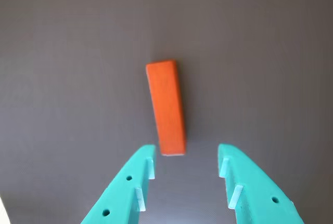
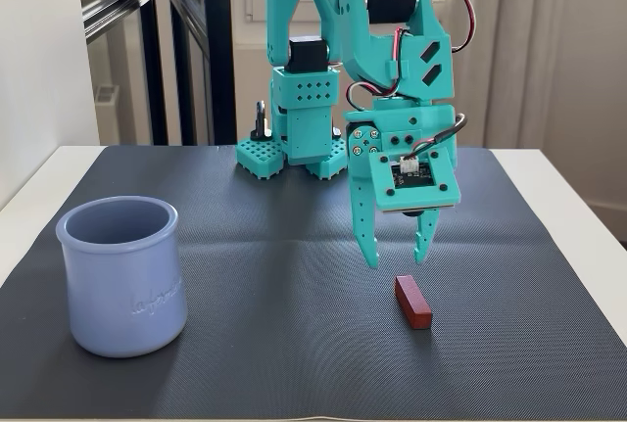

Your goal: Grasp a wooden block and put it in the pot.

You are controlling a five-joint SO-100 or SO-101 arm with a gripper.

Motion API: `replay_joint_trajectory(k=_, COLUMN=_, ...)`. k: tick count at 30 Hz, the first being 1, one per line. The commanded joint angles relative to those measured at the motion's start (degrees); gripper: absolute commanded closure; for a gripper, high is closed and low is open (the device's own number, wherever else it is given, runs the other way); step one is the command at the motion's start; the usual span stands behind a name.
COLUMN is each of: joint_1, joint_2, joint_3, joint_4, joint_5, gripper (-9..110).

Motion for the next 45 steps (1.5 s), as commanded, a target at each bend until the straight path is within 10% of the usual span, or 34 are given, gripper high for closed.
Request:
replay_joint_trajectory(k=1, joint_1=0.5, joint_2=-2.8, joint_3=-6.4, joint_4=0.2, joint_5=1.0, gripper=87)
replay_joint_trajectory(k=35, joint_1=-4.6, joint_2=-17.1, joint_3=-14.3, joint_4=-0.4, joint_5=-1.9, gripper=83)
replay_joint_trajectory(k=45, joint_1=-3.5, joint_2=-17.3, joint_3=-13.6, joint_4=0.1, joint_5=-2.1, gripper=101)
